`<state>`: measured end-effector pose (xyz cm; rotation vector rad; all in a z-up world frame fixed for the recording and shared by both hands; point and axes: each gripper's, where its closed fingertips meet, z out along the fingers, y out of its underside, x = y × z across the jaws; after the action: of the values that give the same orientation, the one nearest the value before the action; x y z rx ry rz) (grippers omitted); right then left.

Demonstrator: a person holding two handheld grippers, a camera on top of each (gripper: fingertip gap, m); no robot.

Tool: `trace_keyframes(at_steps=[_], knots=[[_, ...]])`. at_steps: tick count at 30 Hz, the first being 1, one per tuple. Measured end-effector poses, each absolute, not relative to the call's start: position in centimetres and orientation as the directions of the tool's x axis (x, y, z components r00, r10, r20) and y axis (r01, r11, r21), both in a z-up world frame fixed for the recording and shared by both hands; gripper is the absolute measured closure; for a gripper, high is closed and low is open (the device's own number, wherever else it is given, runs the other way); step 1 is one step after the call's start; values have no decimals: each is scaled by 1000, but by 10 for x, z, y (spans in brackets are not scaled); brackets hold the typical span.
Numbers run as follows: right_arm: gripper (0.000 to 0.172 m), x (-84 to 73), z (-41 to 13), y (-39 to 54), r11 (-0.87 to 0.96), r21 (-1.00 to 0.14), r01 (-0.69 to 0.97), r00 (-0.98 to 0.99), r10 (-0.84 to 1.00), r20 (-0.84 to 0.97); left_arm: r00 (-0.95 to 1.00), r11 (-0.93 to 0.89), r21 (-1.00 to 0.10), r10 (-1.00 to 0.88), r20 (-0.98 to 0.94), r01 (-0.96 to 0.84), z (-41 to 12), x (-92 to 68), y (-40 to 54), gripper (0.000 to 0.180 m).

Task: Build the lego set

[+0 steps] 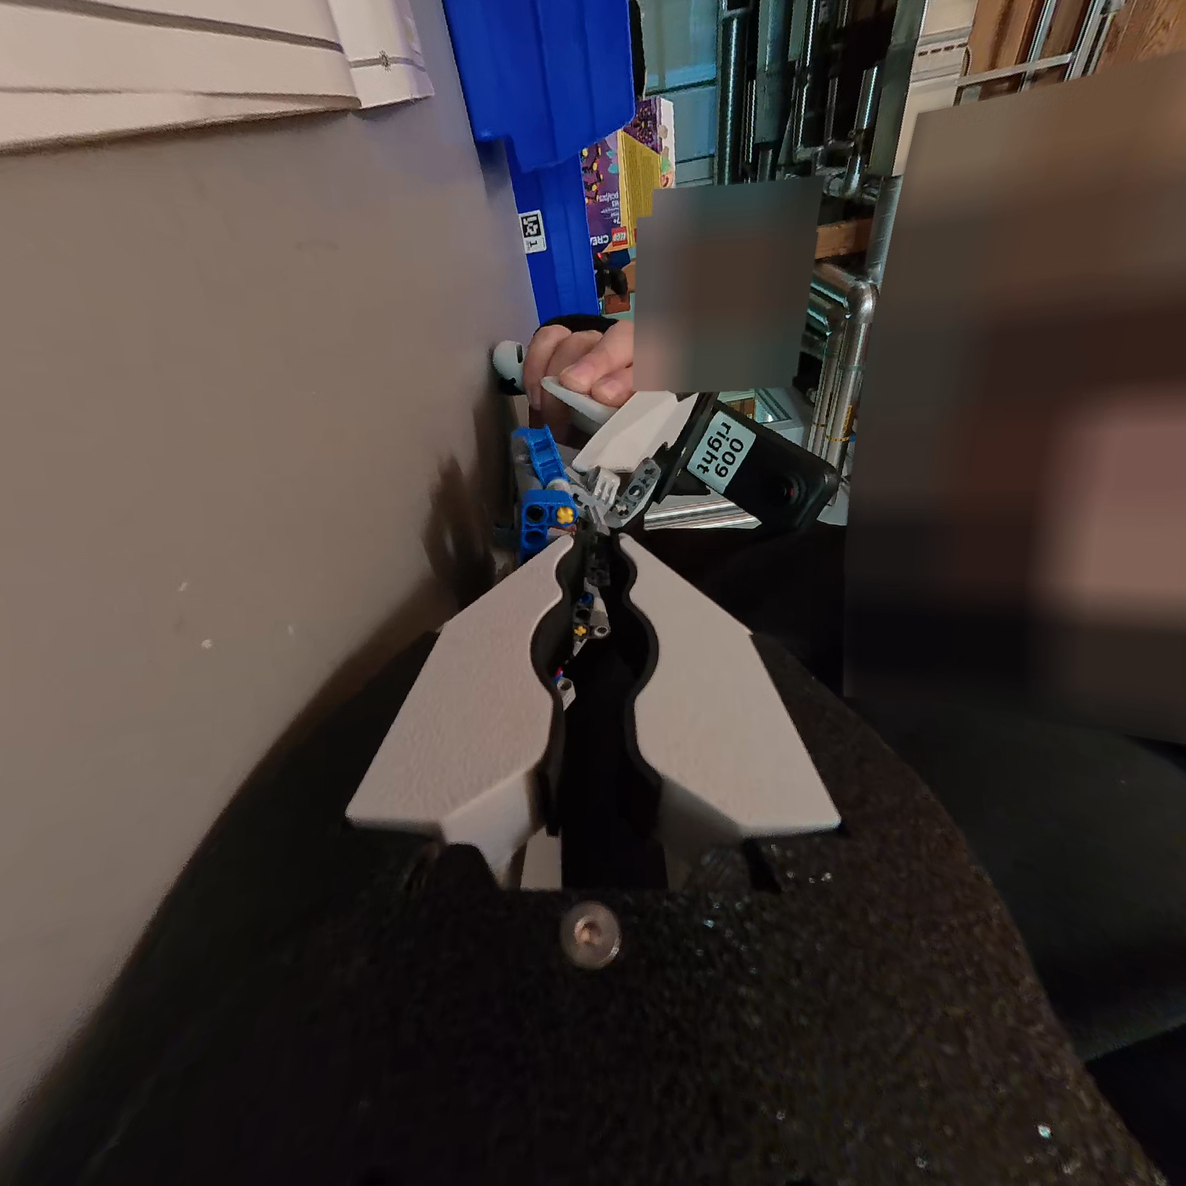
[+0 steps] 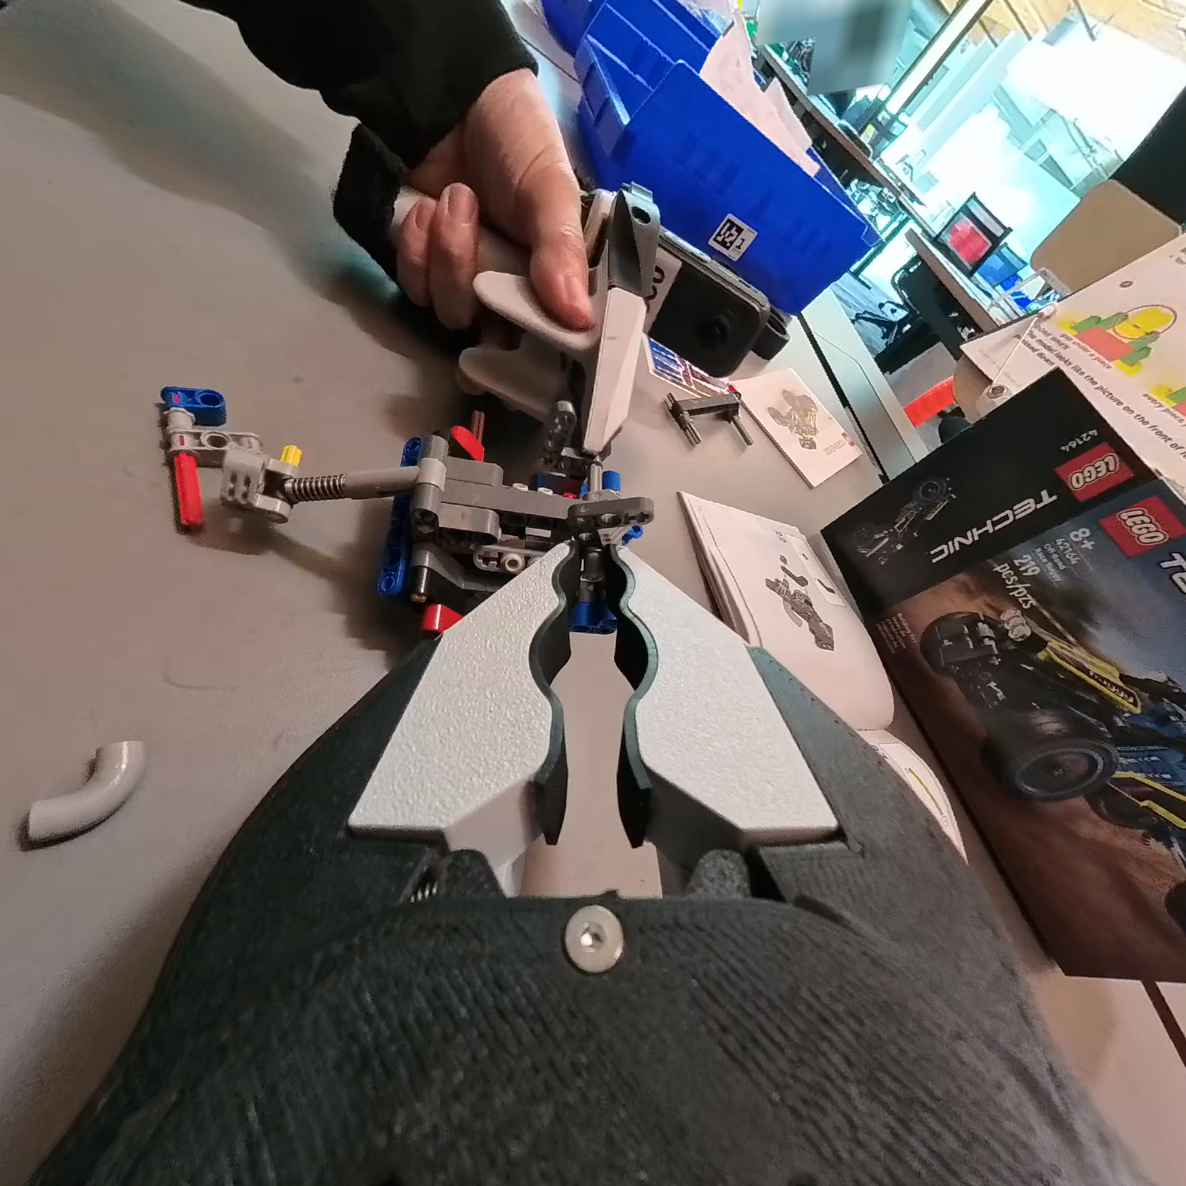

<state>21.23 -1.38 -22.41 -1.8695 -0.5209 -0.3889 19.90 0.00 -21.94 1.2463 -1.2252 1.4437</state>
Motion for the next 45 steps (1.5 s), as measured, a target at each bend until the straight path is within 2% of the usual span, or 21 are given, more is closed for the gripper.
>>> trace_keyframes(at_steps=[14, 32, 45], knots=[[167, 207, -227, -17, -300, -804, 513, 856, 236, 459, -170, -119, -171, -20, 985, -978, -222, 193, -3, 177], [167, 209, -230, -18, -321, -801, 505, 862, 238, 448, -199, -146, -206, -61, 978, -968, -225, 196, -4, 177], [167, 210, -230, -17, -325, -806, 494, 868, 235, 437, -183, -146, -188, -48, 982, -971, -225, 197, -3, 177]])
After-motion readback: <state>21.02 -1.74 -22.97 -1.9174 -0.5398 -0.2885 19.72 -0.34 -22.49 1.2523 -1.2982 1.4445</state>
